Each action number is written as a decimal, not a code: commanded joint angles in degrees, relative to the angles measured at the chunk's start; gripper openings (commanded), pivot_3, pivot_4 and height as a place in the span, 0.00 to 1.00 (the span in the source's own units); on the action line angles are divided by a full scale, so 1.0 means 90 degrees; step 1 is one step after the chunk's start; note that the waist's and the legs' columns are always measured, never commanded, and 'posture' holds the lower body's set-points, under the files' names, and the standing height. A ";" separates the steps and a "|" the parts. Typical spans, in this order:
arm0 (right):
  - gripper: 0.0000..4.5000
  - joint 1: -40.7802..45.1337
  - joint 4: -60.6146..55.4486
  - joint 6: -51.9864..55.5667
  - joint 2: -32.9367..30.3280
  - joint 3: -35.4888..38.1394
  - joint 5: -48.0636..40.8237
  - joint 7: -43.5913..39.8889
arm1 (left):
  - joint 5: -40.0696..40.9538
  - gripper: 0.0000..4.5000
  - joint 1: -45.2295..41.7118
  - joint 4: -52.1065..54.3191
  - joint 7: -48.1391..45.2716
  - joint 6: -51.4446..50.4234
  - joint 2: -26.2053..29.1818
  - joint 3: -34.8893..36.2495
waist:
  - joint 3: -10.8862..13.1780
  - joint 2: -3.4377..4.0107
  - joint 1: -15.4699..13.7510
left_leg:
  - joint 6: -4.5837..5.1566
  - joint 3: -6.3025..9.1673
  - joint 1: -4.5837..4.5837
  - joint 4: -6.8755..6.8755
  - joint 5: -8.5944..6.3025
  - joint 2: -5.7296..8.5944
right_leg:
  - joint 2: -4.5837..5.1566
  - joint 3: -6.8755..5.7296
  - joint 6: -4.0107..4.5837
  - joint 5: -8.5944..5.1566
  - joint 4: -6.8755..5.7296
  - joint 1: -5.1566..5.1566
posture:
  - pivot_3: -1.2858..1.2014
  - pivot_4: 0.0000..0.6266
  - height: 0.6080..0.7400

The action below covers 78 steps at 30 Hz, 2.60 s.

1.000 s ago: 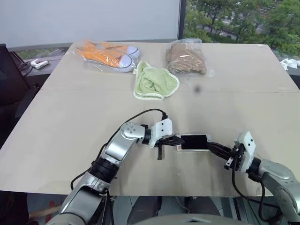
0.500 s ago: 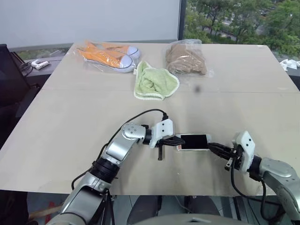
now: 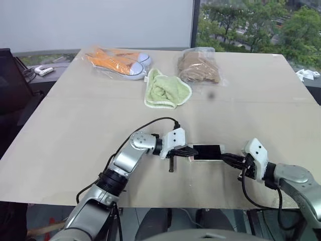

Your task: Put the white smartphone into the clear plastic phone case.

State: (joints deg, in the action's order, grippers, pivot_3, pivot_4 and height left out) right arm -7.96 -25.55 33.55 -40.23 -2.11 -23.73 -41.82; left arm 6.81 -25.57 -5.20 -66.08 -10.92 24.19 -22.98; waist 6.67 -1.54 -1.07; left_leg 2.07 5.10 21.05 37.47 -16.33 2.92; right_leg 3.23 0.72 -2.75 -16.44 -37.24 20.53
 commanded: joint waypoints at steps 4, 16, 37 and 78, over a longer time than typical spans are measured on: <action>0.01 -0.0373 0.0725 0.1286 -0.0326 -0.0946 0.0303 0.0009 | -0.0026 0.00 -0.0004 0.0165 0.0025 0.0062 0.0014 0.0005 | -0.0038 -0.0032 0.0006 | 0.0000 0.0000 0.0001 -0.0006 -0.0001 -0.0002 | 0.0001 0.0000 0.0001 0.0000 0.0010 0.0000 | 0.52 0.24 1.00; 0.01 0.0099 0.0776 0.1724 -0.0122 -0.0959 0.0166 0.0458 | -0.0061 0.00 0.0027 0.0152 0.0068 0.0078 -0.0008 -0.0003 | -0.0039 -0.0029 0.0021 | 0.0001 -0.0002 -0.0004 -0.0005 0.0000 -0.0012 | 0.0002 0.0001 0.0023 -0.0003 0.0034 -0.0013 | 0.52 0.24 1.00; 0.01 -0.0190 0.0513 -0.0932 0.0576 0.0710 -0.0384 0.0023 | -0.0444 0.00 0.0045 -0.0388 0.0280 0.0368 0.0038 -0.0097 | 0.0053 0.0090 0.0019 | -0.0005 -0.0003 0.0090 -0.0007 0.0004 -0.0004 | 0.0000 -0.0004 0.0004 0.0010 0.0023 0.0081 | 0.52 0.24 1.00; 0.01 0.0138 0.0512 -0.0373 0.1158 0.0757 -0.0879 0.0137 | -0.0498 0.00 -0.0035 -0.0614 0.0250 0.0512 0.0074 -0.0163 | 0.0083 0.0131 0.0039 | -0.0021 -0.0015 0.0078 0.0004 0.0016 0.0001 | -0.0007 0.0014 0.0003 0.0010 -0.0051 0.0099 | 0.52 0.24 1.00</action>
State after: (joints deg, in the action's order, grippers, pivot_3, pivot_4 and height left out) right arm -7.06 -19.47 29.89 -29.17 5.34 -31.91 -40.25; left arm 4.60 -26.76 -8.62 -63.88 -5.16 24.25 -23.02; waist 7.41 -0.36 -0.72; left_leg 1.88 4.97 21.75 37.51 -16.18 2.93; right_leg 3.16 0.84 -2.72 -16.35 -37.69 21.42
